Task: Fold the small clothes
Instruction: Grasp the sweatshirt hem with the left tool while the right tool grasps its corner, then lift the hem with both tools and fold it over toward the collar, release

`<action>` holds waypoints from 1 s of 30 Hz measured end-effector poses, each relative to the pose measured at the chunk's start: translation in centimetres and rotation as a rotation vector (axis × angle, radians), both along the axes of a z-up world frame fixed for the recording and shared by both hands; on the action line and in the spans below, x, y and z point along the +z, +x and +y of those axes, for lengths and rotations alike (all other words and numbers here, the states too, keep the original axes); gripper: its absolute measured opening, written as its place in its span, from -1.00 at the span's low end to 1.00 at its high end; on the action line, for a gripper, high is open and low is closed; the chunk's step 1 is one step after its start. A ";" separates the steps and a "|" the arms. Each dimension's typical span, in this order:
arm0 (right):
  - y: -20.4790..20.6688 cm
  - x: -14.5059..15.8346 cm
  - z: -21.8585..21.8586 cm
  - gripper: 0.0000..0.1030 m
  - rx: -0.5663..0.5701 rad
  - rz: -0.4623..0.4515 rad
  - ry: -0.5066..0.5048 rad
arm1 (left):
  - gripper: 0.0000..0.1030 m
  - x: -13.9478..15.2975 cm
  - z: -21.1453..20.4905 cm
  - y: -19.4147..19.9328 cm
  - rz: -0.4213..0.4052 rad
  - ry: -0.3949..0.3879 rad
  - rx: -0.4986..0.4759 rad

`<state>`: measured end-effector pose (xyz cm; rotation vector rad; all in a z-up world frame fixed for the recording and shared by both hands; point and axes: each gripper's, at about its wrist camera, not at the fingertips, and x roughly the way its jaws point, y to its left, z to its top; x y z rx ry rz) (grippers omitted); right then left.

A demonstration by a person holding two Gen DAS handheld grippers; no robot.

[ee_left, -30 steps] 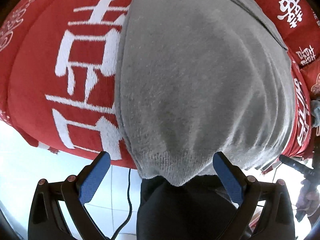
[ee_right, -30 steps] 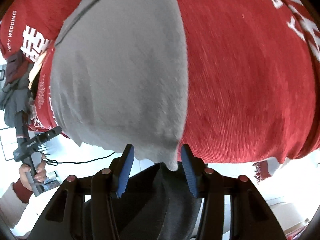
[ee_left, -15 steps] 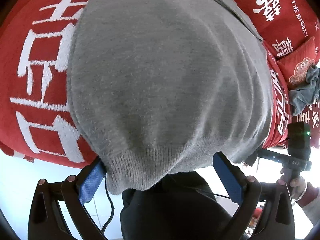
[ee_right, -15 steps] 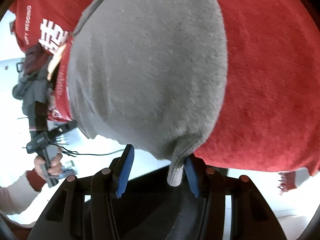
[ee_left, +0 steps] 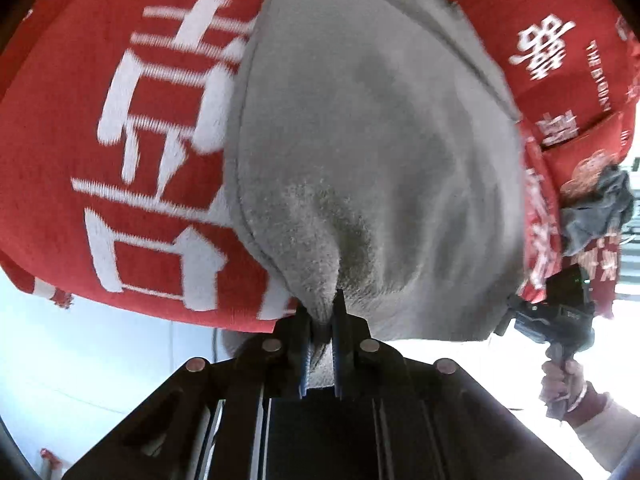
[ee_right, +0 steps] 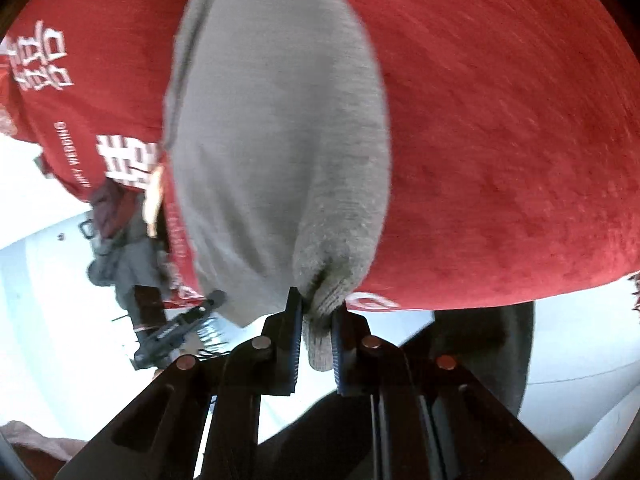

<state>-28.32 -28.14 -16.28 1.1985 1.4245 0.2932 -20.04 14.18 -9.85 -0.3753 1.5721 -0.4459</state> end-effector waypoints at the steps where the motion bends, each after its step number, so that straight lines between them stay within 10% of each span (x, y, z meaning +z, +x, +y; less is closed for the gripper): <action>1: 0.3 0.6 0.0 -0.73 -0.009 -0.016 0.021 | -0.83 0.6 0.1 0.1 -0.007 -0.017 0.004; 18: 11.8 10.4 -4.2 -0.85 -0.174 -0.285 0.228 | -0.83 12.2 -1.5 13.8 -0.237 -0.140 0.114; 30: 26.1 8.0 -8.7 -0.85 -0.188 -0.306 0.205 | -0.83 7.7 -5.2 26.2 -0.235 -0.018 0.129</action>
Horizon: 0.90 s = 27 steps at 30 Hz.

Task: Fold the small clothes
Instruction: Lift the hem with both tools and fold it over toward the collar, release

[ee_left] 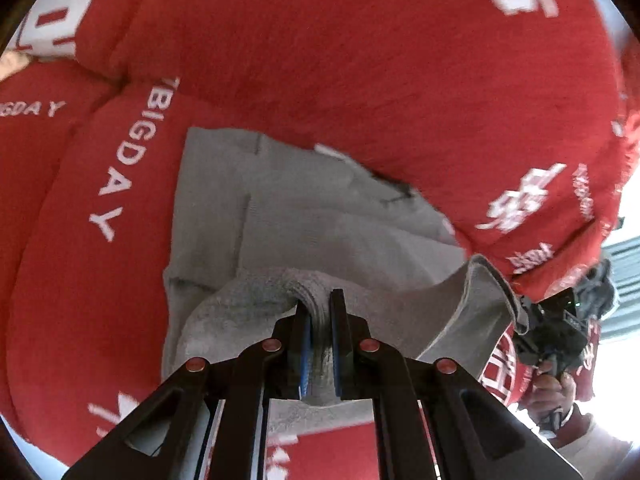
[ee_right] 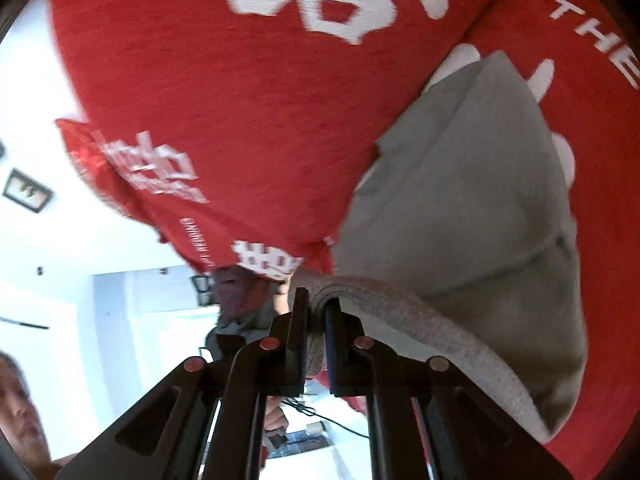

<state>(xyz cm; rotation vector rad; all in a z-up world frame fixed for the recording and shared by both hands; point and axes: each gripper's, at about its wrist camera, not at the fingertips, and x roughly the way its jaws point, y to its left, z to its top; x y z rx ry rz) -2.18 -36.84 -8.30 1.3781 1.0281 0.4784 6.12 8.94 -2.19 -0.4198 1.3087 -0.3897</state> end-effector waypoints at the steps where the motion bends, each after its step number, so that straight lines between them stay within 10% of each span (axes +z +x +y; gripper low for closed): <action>1: 0.8 -0.8 -0.1 -0.85 0.014 0.017 -0.018 | -0.83 -0.8 -0.4 0.6 0.011 0.019 0.002; 15: 7.4 -6.0 -3.4 -0.85 -0.086 0.106 -0.005 | -0.83 -4.3 -2.1 7.3 0.017 0.097 0.055; 27: 10.6 -8.5 -2.9 -0.62 -0.074 0.182 -0.222 | -0.72 -6.8 -4.5 9.4 0.059 0.241 0.045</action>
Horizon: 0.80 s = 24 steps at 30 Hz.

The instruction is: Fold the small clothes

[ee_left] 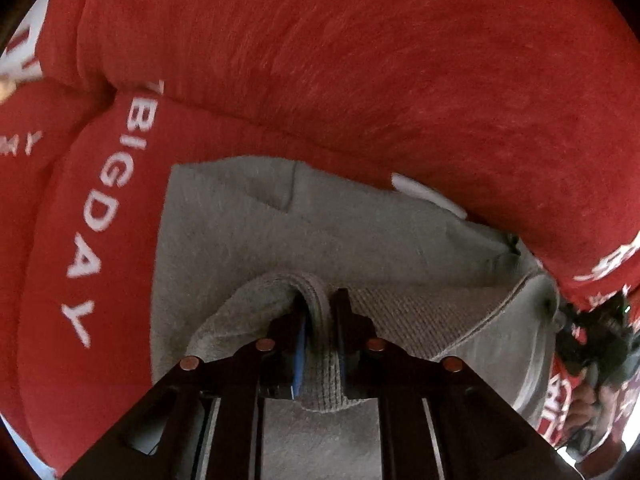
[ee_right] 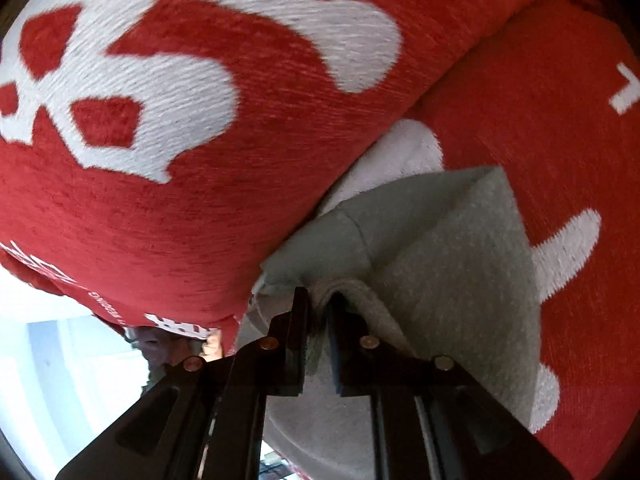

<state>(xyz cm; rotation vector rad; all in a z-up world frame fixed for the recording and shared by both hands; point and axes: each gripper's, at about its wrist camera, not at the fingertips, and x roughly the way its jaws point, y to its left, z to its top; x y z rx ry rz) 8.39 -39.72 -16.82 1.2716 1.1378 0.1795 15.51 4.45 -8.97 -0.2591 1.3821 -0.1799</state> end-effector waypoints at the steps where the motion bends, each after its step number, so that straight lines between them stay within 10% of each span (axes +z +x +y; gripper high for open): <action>1: 0.1 0.5 0.1 -0.54 0.008 -0.007 -0.016 | -0.48 0.5 -0.2 -0.2 -0.015 0.016 -0.015; 4: 0.5 2.4 0.5 -0.09 0.027 -0.025 -0.060 | 0.94 2.4 -0.7 -1.0 -0.080 0.093 -0.026; 13: -0.1 7.0 2.5 -0.07 0.144 -0.079 -0.155 | 0.94 5.1 -0.7 -2.4 -0.134 0.149 -0.043; 24: 1.0 2.7 6.8 -0.16 0.349 0.031 -0.327 | 0.94 0.1 -3.1 -0.1 -0.101 0.219 -0.054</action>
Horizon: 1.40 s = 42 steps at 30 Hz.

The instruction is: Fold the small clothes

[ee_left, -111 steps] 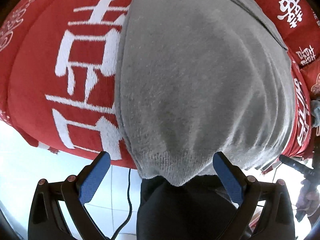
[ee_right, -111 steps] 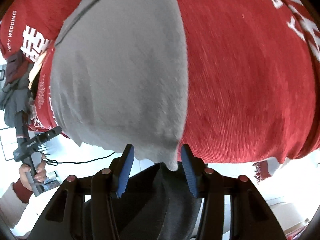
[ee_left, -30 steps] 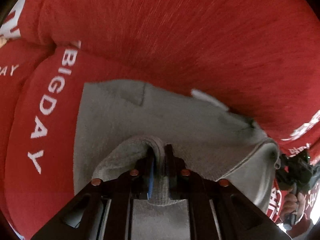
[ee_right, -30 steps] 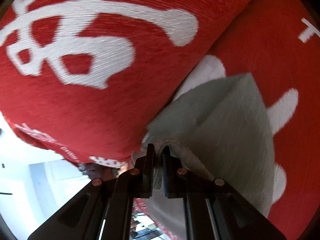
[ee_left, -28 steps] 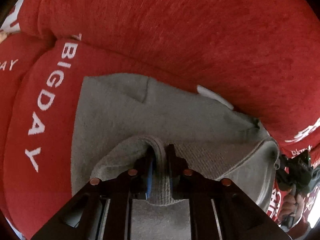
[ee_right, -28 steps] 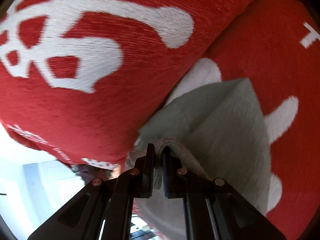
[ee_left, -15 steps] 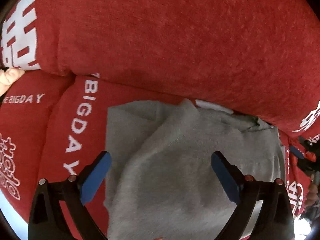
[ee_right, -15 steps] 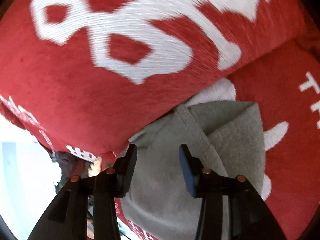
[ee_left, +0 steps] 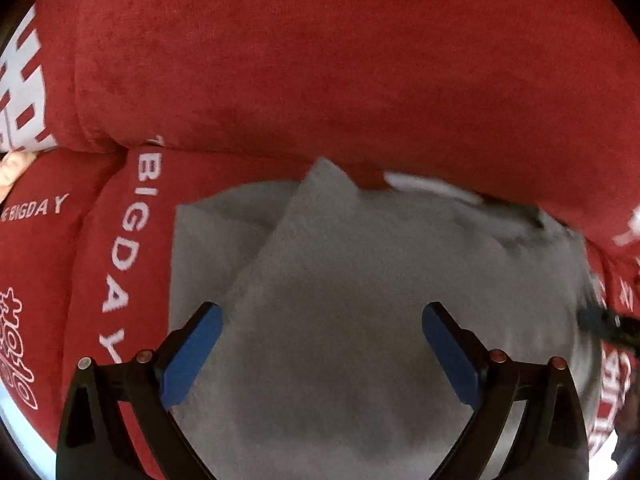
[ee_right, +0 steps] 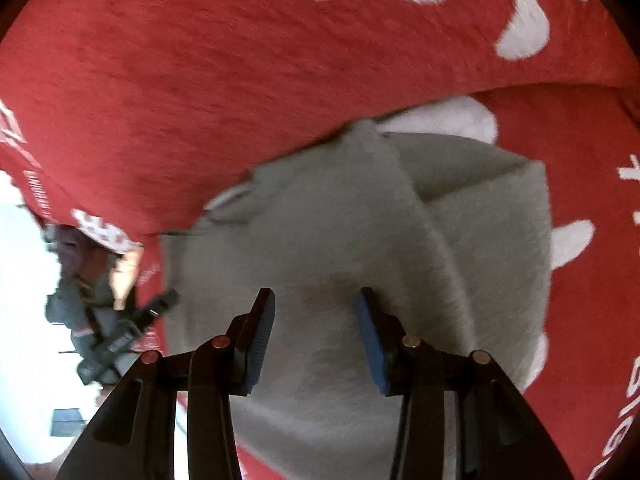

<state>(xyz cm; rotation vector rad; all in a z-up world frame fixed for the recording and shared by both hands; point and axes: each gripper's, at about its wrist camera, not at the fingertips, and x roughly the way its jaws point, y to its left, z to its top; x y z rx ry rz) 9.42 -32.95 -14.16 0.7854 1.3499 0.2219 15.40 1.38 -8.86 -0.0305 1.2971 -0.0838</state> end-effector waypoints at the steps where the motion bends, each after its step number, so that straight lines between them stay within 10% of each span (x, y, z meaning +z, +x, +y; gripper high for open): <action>1: 0.1 -0.5 -0.4 -0.18 -0.012 0.001 0.005 | 0.94 -0.3 0.4 0.5 0.000 0.003 0.021; 8: -0.5 0.6 -3.4 -0.18 -0.082 -0.051 -0.063 | 0.94 -2.0 5.4 1.9 0.045 0.055 0.194; 20: 1.3 0.1 -4.4 -0.17 -0.024 -0.045 -0.145 | 0.94 -0.9 3.5 2.1 0.018 0.110 0.185; 22: 1.5 0.0 -3.9 -0.89 0.030 -0.045 -0.168 | 0.94 -1.4 3.4 2.1 0.029 0.114 0.203; 28: 1.9 2.0 -2.1 -0.88 0.194 -0.127 -0.398 | 0.94 -2.4 3.7 2.4 0.032 0.174 0.196; 42: -2.8 4.1 -6.9 -0.45 0.062 -0.042 -0.333 | 0.94 3.0 4.7 -4.3 0.031 0.126 0.081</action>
